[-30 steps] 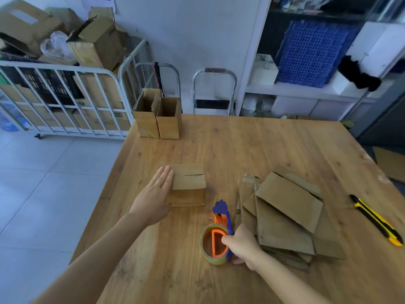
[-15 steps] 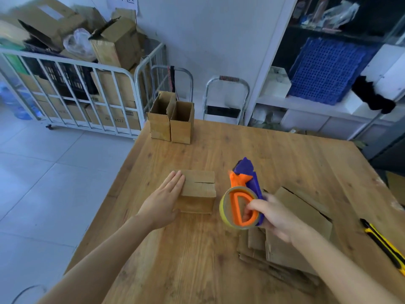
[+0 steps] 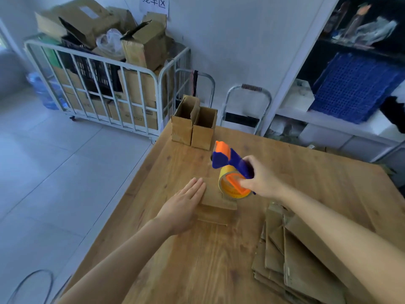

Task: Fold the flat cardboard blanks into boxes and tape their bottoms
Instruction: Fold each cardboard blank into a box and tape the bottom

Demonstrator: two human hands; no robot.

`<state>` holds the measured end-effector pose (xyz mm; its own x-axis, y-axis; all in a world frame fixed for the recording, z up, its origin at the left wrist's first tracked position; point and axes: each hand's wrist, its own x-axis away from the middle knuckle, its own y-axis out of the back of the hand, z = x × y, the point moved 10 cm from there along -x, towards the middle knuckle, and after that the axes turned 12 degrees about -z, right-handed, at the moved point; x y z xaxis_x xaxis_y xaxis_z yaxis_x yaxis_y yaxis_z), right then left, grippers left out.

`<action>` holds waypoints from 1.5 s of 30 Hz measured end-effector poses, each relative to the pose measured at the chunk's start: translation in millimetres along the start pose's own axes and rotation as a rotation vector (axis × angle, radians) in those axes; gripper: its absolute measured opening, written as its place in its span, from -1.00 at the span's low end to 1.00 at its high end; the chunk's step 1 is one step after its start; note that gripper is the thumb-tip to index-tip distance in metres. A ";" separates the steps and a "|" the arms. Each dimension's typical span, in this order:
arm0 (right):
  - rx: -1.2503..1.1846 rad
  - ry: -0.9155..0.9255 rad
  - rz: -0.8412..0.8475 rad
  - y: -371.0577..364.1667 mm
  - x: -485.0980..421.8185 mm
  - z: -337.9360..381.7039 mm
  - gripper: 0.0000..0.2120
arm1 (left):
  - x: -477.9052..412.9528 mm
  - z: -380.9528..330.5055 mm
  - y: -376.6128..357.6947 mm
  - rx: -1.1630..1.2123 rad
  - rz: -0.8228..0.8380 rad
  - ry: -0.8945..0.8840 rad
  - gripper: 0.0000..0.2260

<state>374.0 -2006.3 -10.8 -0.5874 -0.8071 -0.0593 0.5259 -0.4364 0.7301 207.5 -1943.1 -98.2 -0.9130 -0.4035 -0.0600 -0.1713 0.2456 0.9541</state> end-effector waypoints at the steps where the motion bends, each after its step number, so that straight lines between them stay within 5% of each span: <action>1: 0.011 0.022 0.008 -1.2 -0.4 0.2 -0.68 | -0.4 -1.0 1.4 0.017 0.008 -0.004 -0.25; 4: 0.042 0.068 0.009 -0.7 -0.5 1.6 -0.66 | -3.1 3.3 10.4 0.256 -0.013 0.068 -0.38; 9: 0.038 0.103 0.048 -5.4 -1.9 4.3 -0.64 | -2.5 36.5 54.4 0.800 -0.475 0.536 -0.73; 12: 0.046 0.119 0.075 -8.2 -1.5 6.2 -0.61 | -7.8 33.0 26.9 1.393 -0.313 0.931 -0.67; 16: 0.067 0.152 0.102 -10.2 1.1 12.3 -0.59 | -15.9 10.7 8.9 1.715 -0.029 1.107 -0.58; 22: 0.133 0.197 0.175 -12.1 0.6 17.8 -0.56 | -25.8 26.7 12.8 1.637 -0.170 1.001 -0.96; 32: 0.278 0.237 0.251 -7.9 -2.1 24.0 -0.53 | -16.3 43.5 17.6 1.315 -0.341 0.996 -0.94; 40: 0.319 0.266 0.280 -11.8 -3.1 29.8 -0.54 | -10.9 58.6 8.9 1.426 -0.383 1.102 -0.93; 45: 0.370 0.294 0.318 -20.2 -6.5 36.2 -0.58 | -12.0 72.2 14.7 1.187 -0.424 1.029 -0.93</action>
<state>344.9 -1977.8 -0.6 -0.2115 -0.9759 0.0539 0.3673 -0.0282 0.9297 189.2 -1871.0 -104.6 -0.1922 -0.8819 0.4305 -0.9504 0.2766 0.1423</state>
